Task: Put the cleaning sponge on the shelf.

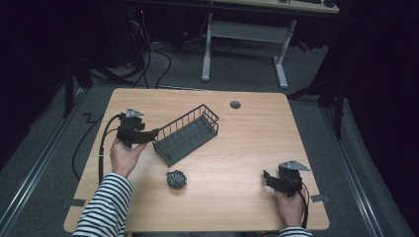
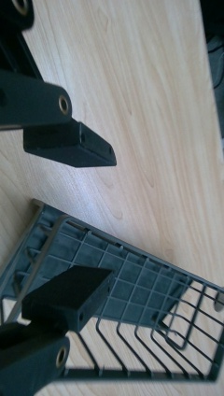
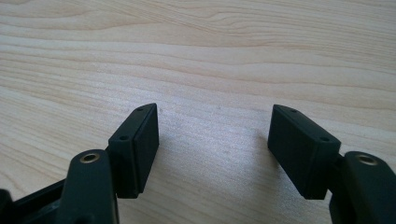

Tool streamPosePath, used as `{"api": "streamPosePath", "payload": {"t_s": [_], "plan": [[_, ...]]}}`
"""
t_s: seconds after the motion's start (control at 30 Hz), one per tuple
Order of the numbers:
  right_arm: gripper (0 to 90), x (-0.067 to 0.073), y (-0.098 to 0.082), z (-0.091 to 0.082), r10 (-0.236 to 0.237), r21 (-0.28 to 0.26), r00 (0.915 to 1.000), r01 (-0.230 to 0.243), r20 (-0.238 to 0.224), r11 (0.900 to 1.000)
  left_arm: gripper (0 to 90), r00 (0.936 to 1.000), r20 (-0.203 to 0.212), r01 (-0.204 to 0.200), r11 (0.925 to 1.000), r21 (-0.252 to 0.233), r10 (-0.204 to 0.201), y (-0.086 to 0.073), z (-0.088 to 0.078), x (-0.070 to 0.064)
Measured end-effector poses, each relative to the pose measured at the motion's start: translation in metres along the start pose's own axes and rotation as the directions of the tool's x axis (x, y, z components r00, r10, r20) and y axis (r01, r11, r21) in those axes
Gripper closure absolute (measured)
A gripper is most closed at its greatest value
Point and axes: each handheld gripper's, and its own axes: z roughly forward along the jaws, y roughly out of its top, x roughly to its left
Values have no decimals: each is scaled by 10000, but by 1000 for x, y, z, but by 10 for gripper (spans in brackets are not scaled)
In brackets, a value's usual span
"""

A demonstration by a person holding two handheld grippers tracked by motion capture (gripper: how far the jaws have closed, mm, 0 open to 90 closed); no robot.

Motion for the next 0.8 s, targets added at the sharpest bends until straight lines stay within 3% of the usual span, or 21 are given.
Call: {"api": "streamPosePath", "payload": {"t_s": [0.27,0.4,0.53,0.7,0.8], "plan": [[340,0,0,0,-4,-1,10000,4,-6,10000,314,9996,204,-197,9985,-518,208,-17,-36,-8],[340,0,0,0,1,0,10000,-1,-8,10000,289,9983,499,-269,9980,-574,297,-42,-52,-16],[340,0,0,0,-3,1,10000,3,-6,10000,273,9967,761,-250,9985,-494,287,-59,-56,-23],[340,0,0,0,-4,2,10000,4,-7,10000,241,9922,1121,-517,9981,-346,553,-80,-55,-38],[340,0,0,0,-4,1,10000,4,-6,10000,220,9835,1592,-832,9963,-238,859,-92,-49,-57]]}}
